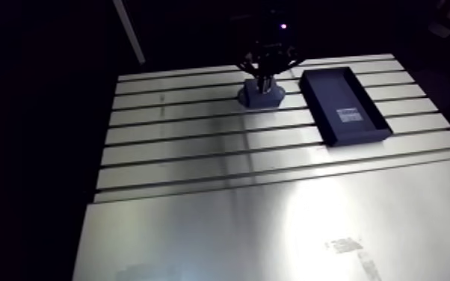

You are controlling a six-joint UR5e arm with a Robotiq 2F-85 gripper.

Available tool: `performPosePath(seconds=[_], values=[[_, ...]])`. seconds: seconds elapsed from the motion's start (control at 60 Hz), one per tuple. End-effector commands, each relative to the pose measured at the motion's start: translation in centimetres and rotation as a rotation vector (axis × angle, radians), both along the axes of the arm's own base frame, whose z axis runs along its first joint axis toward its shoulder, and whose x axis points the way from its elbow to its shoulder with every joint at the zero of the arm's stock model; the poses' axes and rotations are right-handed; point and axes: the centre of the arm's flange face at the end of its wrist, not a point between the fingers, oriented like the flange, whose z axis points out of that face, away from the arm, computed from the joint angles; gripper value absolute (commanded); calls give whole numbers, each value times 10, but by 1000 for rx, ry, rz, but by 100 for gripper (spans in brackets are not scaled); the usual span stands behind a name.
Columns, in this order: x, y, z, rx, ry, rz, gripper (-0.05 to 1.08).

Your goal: Pick up the bearing and press it into the housing until flush.

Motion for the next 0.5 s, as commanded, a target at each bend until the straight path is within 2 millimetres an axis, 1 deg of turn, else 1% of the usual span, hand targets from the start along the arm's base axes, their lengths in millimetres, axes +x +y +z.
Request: performPosePath(seconds=[0.017,0.05,0.117,0.2,0.3,0.417,0.5], values=[[-2,0,11,4,19,-1,108],[-1,0,13,5,22,1,108],[-1,0,25,8,38,1,108],[0,0,28,9,43,0,108],[1,-1,38,13,57,1,108],[2,-1,44,13,63,3,108],[2,-1,49,13,69,3,105]])
